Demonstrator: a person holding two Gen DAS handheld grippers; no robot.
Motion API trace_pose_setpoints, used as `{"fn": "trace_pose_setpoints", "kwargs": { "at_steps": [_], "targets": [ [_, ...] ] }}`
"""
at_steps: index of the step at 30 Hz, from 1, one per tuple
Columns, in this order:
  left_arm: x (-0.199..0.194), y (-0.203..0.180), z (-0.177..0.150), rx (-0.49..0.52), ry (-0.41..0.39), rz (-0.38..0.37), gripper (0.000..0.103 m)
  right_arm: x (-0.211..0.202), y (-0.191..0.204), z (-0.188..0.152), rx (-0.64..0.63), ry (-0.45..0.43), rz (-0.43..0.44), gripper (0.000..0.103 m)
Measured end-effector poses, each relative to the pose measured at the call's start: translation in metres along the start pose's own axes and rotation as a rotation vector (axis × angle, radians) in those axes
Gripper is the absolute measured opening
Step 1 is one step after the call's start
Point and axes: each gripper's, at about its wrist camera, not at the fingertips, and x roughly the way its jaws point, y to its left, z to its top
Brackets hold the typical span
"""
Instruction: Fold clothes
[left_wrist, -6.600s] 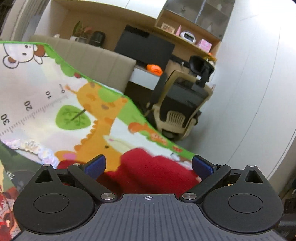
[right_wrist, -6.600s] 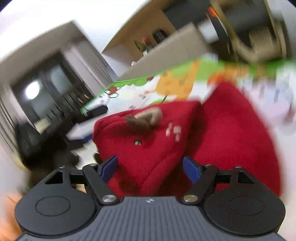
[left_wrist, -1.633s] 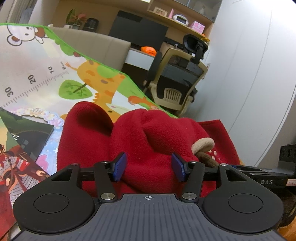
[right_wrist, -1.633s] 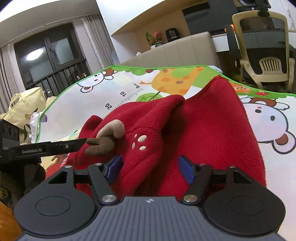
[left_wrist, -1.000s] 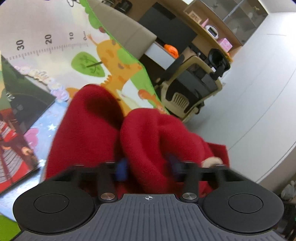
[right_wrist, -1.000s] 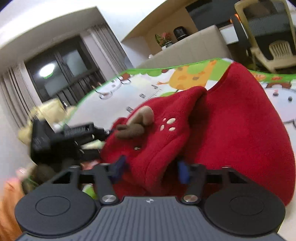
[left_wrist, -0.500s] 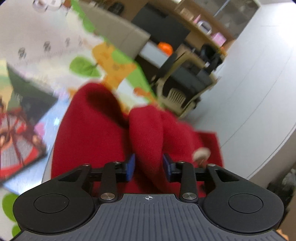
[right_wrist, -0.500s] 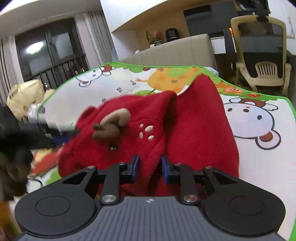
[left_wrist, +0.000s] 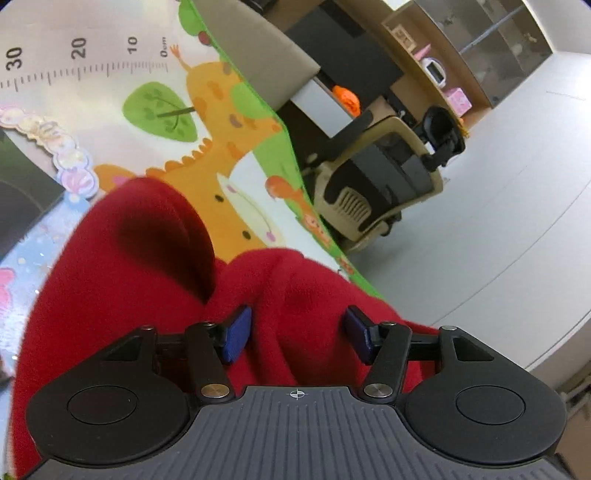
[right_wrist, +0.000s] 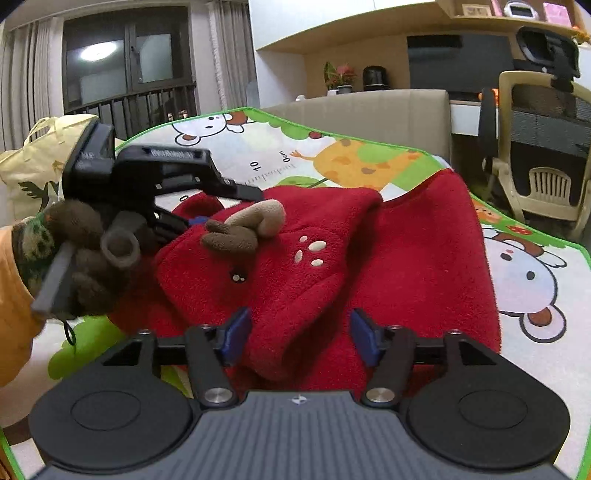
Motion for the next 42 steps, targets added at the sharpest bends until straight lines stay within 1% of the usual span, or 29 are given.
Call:
{"fn": "trace_pose_setpoints", "kwargs": {
  "at_steps": [1, 2, 4, 5, 6, 8, 10, 11, 12, 14, 16, 18, 19, 22, 26, 30, 31, 33, 34, 35, 36, 37, 39, 40, 41, 42],
  "targets": [
    [-0.006, -0.002, 0.002, 0.007, -0.008, 0.0, 0.065, 0.001, 0.0, 0.0, -0.002, 0.001, 0.004, 0.07],
    [-0.014, -0.004, 0.003, 0.017, -0.021, 0.002, 0.068, 0.002, 0.0, 0.0, -0.005, 0.001, 0.008, 0.071],
    [-0.032, -0.009, 0.001, 0.048, -0.049, 0.002, 0.08, 0.0, 0.0, 0.002, -0.008, -0.001, 0.019, 0.074],
    [-0.042, -0.01, -0.003, 0.074, -0.059, 0.011, 0.083, -0.003, 0.0, 0.004, -0.009, -0.006, 0.028, 0.075],
    [-0.051, -0.011, -0.006, 0.101, -0.069, 0.021, 0.086, -0.008, -0.003, 0.01, 0.0, -0.028, 0.031, 0.076],
    [-0.05, -0.014, 0.0, 0.155, -0.081, 0.067, 0.088, -0.018, -0.011, 0.023, 0.021, -0.082, 0.037, 0.076],
    [-0.05, -0.017, 0.006, 0.208, -0.093, 0.113, 0.088, -0.02, -0.02, 0.045, 0.019, -0.128, -0.006, 0.076],
    [-0.049, -0.018, 0.009, 0.232, -0.097, 0.135, 0.088, -0.016, -0.027, 0.055, 0.026, -0.136, -0.027, 0.076],
    [-0.042, -0.015, 0.015, 0.228, -0.084, 0.144, 0.088, -0.011, -0.035, 0.066, 0.034, -0.141, -0.047, 0.076],
    [-0.03, -0.007, 0.024, 0.212, -0.057, 0.18, 0.088, 0.012, -0.056, 0.07, 0.049, -0.083, -0.122, 0.076],
    [-0.02, 0.004, 0.025, 0.202, -0.024, 0.206, 0.088, 0.036, -0.078, 0.072, 0.064, -0.02, -0.2, 0.074],
    [-0.011, 0.015, 0.026, 0.192, 0.01, 0.231, 0.086, 0.061, -0.103, 0.058, 0.099, 0.062, -0.284, 0.074],
    [-0.007, 0.02, 0.026, 0.188, 0.026, 0.243, 0.086, 0.067, -0.116, 0.049, 0.159, 0.076, -0.254, 0.076],
    [-0.001, 0.024, 0.024, 0.221, 0.027, 0.25, 0.089, 0.067, -0.134, 0.039, 0.281, 0.055, -0.192, 0.077],
    [0.001, 0.023, 0.022, 0.24, 0.03, 0.252, 0.092, 0.07, -0.134, 0.038, 0.263, 0.05, -0.199, 0.079],
    [0.001, 0.023, 0.023, 0.234, 0.029, 0.252, 0.092, 0.071, -0.138, 0.037, 0.288, 0.057, -0.199, 0.086],
    [-0.001, 0.022, 0.023, 0.23, 0.024, 0.252, 0.091, 0.071, -0.138, 0.037, 0.296, 0.064, -0.202, 0.088],
    [-0.018, 0.017, 0.021, 0.212, -0.021, 0.25, 0.087, 0.069, -0.138, 0.04, 0.301, 0.077, -0.204, 0.089],
    [-0.03, 0.013, 0.019, 0.2, -0.043, 0.241, 0.089, 0.066, -0.137, 0.044, 0.294, 0.085, -0.203, 0.089],
    [-0.046, 0.01, 0.012, 0.185, -0.019, 0.173, 0.09, 0.063, -0.136, 0.048, 0.288, 0.092, -0.202, 0.089],
    [-0.061, 0.007, 0.005, 0.171, 0.005, 0.105, 0.094, 0.053, -0.137, 0.055, 0.275, 0.064, -0.187, 0.089],
    [-0.077, 0.003, -0.002, 0.156, 0.03, 0.036, 0.094, 0.041, -0.139, 0.062, 0.262, 0.029, -0.17, 0.093],
    [-0.109, -0.003, -0.016, 0.127, 0.078, -0.1, 0.096, 0.02, -0.149, 0.076, 0.26, -0.059, -0.17, 0.102],
    [-0.123, -0.006, -0.023, 0.115, 0.106, -0.165, 0.097, 0.016, -0.155, 0.082, 0.251, -0.08, -0.188, 0.102],
    [-0.12, -0.01, -0.033, 0.126, 0.171, -0.198, 0.098, 0.02, -0.161, 0.088, 0.228, -0.075, -0.22, 0.102],
    [-0.118, -0.014, -0.043, 0.137, 0.237, -0.231, 0.098, 0.034, -0.165, 0.089, 0.207, -0.044, -0.239, 0.102]
  ]
}}
